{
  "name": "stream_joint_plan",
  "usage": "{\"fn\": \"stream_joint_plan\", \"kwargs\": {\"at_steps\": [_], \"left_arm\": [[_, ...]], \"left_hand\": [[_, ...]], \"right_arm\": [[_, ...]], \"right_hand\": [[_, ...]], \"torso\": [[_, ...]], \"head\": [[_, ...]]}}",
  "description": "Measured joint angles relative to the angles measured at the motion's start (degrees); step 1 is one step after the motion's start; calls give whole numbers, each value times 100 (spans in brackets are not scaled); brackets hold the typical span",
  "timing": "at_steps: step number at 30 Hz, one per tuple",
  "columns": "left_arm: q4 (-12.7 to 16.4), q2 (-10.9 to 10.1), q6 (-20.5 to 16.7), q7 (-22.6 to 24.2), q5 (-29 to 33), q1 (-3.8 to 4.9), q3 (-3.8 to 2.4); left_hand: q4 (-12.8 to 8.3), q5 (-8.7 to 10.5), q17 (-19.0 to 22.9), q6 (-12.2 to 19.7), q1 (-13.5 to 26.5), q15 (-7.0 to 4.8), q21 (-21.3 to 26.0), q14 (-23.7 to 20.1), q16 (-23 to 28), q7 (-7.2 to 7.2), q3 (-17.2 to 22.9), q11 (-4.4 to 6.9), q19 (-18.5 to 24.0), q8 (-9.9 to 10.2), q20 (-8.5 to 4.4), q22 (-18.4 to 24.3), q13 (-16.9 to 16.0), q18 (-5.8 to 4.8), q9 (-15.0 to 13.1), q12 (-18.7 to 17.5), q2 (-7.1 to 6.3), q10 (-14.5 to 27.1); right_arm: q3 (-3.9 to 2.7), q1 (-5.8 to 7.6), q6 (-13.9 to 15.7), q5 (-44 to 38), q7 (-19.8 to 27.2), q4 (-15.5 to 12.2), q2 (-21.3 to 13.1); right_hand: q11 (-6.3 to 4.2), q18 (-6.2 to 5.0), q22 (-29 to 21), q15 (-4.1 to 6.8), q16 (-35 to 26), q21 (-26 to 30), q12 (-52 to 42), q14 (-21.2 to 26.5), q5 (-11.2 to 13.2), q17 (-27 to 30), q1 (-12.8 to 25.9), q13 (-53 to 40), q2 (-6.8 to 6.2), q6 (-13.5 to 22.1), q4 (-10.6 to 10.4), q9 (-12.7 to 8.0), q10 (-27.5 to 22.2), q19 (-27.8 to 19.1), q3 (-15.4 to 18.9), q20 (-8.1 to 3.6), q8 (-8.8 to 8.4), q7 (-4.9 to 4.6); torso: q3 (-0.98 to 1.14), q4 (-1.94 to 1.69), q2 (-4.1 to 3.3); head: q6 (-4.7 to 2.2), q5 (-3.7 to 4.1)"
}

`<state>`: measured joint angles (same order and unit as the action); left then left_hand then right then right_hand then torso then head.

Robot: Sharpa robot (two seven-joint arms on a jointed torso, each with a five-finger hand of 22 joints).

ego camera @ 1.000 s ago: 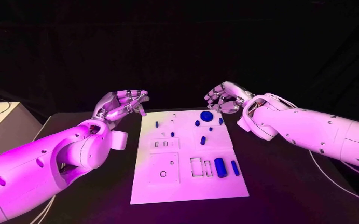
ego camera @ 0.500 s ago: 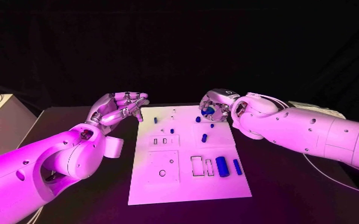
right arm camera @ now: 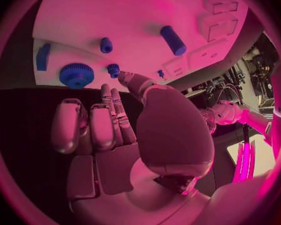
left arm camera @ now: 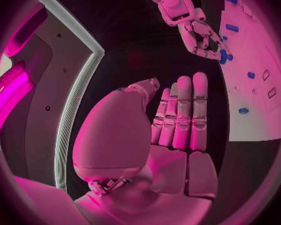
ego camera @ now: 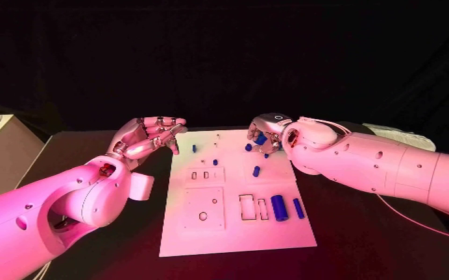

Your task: Assemble the parts on the task board

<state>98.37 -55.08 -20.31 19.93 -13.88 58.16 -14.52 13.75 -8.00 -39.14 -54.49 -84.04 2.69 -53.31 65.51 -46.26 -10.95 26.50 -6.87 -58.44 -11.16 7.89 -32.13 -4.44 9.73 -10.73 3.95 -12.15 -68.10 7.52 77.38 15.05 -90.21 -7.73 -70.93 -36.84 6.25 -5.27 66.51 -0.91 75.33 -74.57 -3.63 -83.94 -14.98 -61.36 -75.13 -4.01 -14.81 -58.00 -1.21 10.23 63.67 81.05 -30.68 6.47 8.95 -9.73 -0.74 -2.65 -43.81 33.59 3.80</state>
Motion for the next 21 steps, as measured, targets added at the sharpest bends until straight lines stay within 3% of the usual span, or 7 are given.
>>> {"fn": "stream_joint_plan", "kwargs": {"at_steps": [21], "left_arm": [[14, -23, 53, -65, -20, 0, -13]], "left_hand": [[-15, 0, -11, 42, 69, -1, -94, -42, -23, -42, 15, -22, 21, 0, 22, -60, 1, -1, -6, 0, -8, 22]], "right_arm": [[1, 4, -120, -255, -257, 233, 231]], "right_hand": [[-37, -1, 60, 0, 67, -39, 0, 1, -1, -2, -19, -27, 74, 21, -56, 45, 6, 40, 6, 0, -22, 22]], "torso": [[4, 6, -188]], "head": [[-94, -73]]}}
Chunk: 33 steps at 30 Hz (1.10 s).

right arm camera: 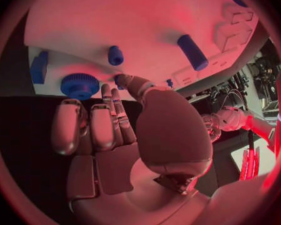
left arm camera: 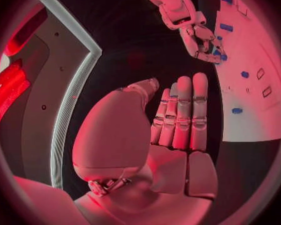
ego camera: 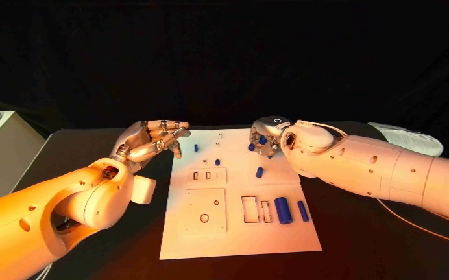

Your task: Assemble the parts on the task board

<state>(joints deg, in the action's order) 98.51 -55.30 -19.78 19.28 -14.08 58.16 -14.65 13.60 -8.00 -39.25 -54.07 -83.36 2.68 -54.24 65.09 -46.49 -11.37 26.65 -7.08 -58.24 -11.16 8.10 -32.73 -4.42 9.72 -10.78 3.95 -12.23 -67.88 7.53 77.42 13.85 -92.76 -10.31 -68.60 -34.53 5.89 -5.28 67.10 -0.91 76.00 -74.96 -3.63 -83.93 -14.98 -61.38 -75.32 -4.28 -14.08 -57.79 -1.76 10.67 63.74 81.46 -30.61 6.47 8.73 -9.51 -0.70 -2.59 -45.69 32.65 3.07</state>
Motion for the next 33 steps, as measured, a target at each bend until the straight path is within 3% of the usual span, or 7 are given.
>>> {"fn": "stream_joint_plan", "kwargs": {"at_steps": [20, 31, 33], "left_arm": [[-39, 19, 25, -42, 9, 0, -1], [-57, 15, 50, -67, 10, 0, -1], [-60, 15, 57, -74, 10, 0, -1]], "left_hand": [[0, 0, -5, 0, 0, 0, -39, 0, -22, 0, 32, 0, 41, 0, 1, -16, 1, 1, -5, 0, 0, 0], [0, 0, -4, 0, 0, 1, -39, 1, -21, 0, 32, 0, 41, 0, 0, -15, 2, 0, -5, 0, 0, 0], [0, 0, -4, 0, 0, 1, -39, 0, -21, 0, 32, 0, 41, 0, 0, -15, 2, 0, -5, 0, 0, 0]], "right_arm": [[-18, 28, 60, -7, -32, -77, 40], [-22, 35, 199, -11, -38, -126, 54], [-18, 31, 245, -12, -38, -143, 65]], "right_hand": [[-15, -1, 159, 0, 49, -98, -22, 0, 23, -8, 7, -37, 7, -42, -63, 43, 161, 40, -64, 0, 34, -4], [-18, -1, 153, 0, 70, -96, -23, 0, 73, 32, 7, -44, 7, -22, -72, 43, 166, 40, -55, 0, 33, -23], [6, -1, 131, 0, 70, -95, -23, 0, 88, 57, 8, -38, 5, 99, -104, 35, 143, 40, -23, 0, -34, -15]], "torso": [[4, 18, -108], [-13, -3, -156], [-16, -6, -162]], "head": [[-35, 2], [-88, 21], [-98, 27]]}}
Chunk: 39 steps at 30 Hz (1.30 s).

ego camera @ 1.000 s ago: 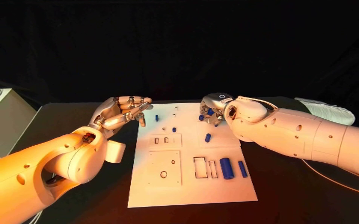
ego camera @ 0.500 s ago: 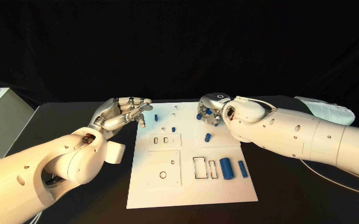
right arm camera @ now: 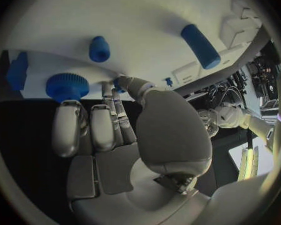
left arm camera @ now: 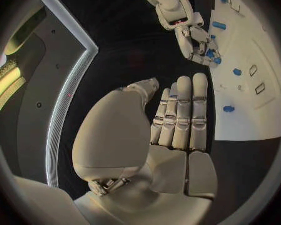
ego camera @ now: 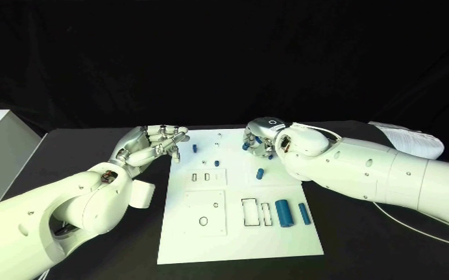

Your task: Assemble the parts on the task board

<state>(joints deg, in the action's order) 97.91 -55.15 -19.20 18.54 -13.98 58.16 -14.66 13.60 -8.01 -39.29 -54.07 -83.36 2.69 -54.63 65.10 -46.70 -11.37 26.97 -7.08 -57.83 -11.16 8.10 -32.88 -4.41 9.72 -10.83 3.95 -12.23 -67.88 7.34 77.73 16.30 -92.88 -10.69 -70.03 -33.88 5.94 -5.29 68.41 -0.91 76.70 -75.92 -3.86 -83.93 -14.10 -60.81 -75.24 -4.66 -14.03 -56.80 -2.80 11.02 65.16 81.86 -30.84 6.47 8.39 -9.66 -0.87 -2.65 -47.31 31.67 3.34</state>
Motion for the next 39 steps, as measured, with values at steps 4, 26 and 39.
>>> {"fn": "stream_joint_plan", "kwargs": {"at_steps": [4, 26, 39], "left_arm": [[-4, 0, 13, -11, 0, 0, 0], [-19, -7, 62, -60, 0, 0, 0], [-45, 0, 74, -82, -1, 0, 0]], "left_hand": [[0, 0, 0, 0, 0, 0, 0, 0, 0, 0, 0, 0, 0, 0, 0, -8, -2, 0, 0, 0, 0, 0], [-33, 0, -5, 0, 0, 21, -27, -20, -22, 0, 32, 0, 0, 0, 0, -26, -4, 0, -6, 0, 0, 0], [-48, 0, -4, 0, 0, 21, -52, -20, -22, 0, 48, 0, 19, 0, 20, -38, -9, 0, -13, 0, 0, 0]], "right_arm": [[4, -5, 68, 0, 0, -16, 15], [-1, -1, 230, -6, -1, -61, 43], [-1, -2, 363, -12, 10, -100, 53]], "right_hand": [[-14, 0, -25, 0, 0, 0, 1, 0, 25, 23, 29, 11, -29, 55, -23, -7, -31, 0, 23, 0, -29, 22], [-29, 0, 32, 0, 25, 1, 1, 0, 11, 44, 50, -33, -50, -39, -78, 53, -15, -1, -1, 0, 38, 64], [-52, 153, 624, 156, 119, -400, -87, -10, 328, 50, -216, -187, 212, -517, 98, 308, 471, 188, -508, -141, 470, 180]], "torso": [[-7, -9, -13], [-33, -36, -69], [-44, -45, -89]], "head": [[-9, 11], [-34, 39], [-42, 49]]}}
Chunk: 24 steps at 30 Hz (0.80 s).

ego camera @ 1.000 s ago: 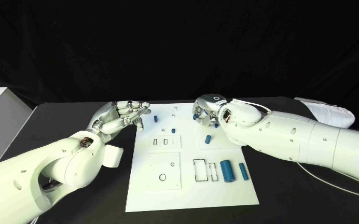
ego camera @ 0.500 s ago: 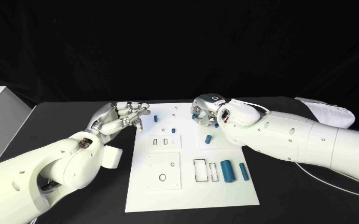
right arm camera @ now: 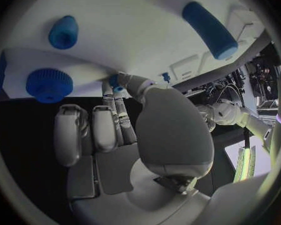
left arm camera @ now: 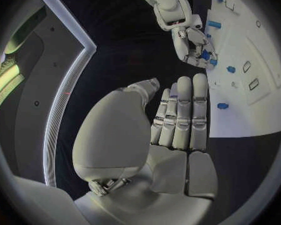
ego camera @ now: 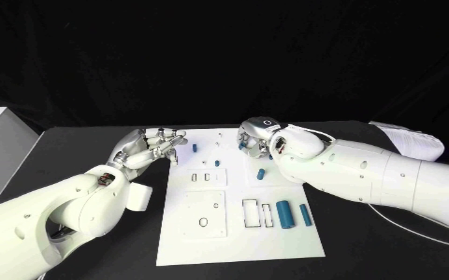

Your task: Assemble the parts on the task board

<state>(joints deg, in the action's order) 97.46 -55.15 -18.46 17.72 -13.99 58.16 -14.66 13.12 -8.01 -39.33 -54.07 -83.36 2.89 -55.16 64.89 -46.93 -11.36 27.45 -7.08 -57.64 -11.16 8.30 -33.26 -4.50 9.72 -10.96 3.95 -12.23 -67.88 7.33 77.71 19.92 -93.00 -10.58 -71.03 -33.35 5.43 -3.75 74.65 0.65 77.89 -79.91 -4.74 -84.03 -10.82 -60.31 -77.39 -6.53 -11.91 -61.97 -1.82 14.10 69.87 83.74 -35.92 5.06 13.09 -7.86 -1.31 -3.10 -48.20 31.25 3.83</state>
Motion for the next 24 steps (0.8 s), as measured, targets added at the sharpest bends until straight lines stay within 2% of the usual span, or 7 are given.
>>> {"fn": "stream_joint_plan", "kwargs": {"at_steps": [1, 10, 18, 24], "left_arm": [[-1, 1, 1, -2, 0, 0, 0], [-24, 6, 12, -23, 0, 0, 0], [-30, -1, 20, -42, -1, 0, 0], [-31, -3, 24, -51, -2, 0, 0]], "left_hand": [[0, 0, 0, 0, 0, 0, 0, 0, 0, 0, 0, 0, 0, 0, 0, 0, 0, 0, 0, 0, 0, 0], [-15, 0, -5, 0, 0, -20, -23, -21, 0, 0, 15, 0, 22, 0, -21, -9, 1, 0, -5, 0, 0, 0], [-32, 0, -5, 0, 0, -20, -23, -21, 0, 0, 32, 0, 21, 0, -21, -15, 1, 0, -4, 0, 0, 0], [-32, 0, -4, 0, 0, -20, -23, -21, 0, 0, 31, 0, 21, 0, -21, -19, 1, 0, -4, 0, 0, 0]], "right_arm": [[2, -2, 17, -2, 0, -8, -2], [14, -31, 241, -20, -65, -178, -37], [-25, -13, 457, -56, -232, -221, -6], [-49, 5, 650, -106, -367, -126, 151]], "right_hand": [[9, 26, 19, 0, 0, -18, -1, 0, 5, 0, -1, 0, 0, -16, 16, 0, 9, 0, -16, 0, 22, -1], [7, 26, 30, 0, 0, -43, -16, 0, -27, 6, -38, -1, -11, -84, 18, 2, 10, -1, -14, -1, 44, 43], [1, 26, 29, 0, 19, -43, -15, 0, -26, 5, -36, -7, -8, -84, 25, 4, 16, -3, -6, -2, 43, 44], [0, 26, 29, -1, 22, -43, -14, 0, -49, 5, -28, -11, 0, -83, 25, 4, 17, -3, -6, -2, 67, 45]], "torso": [[-1, -1, 0], [-8, -13, -7], [-15, -13, -15], [-21, -24, -26]], "head": [[0, 2], [-18, 15], [-39, 24], [-55, 29]]}}
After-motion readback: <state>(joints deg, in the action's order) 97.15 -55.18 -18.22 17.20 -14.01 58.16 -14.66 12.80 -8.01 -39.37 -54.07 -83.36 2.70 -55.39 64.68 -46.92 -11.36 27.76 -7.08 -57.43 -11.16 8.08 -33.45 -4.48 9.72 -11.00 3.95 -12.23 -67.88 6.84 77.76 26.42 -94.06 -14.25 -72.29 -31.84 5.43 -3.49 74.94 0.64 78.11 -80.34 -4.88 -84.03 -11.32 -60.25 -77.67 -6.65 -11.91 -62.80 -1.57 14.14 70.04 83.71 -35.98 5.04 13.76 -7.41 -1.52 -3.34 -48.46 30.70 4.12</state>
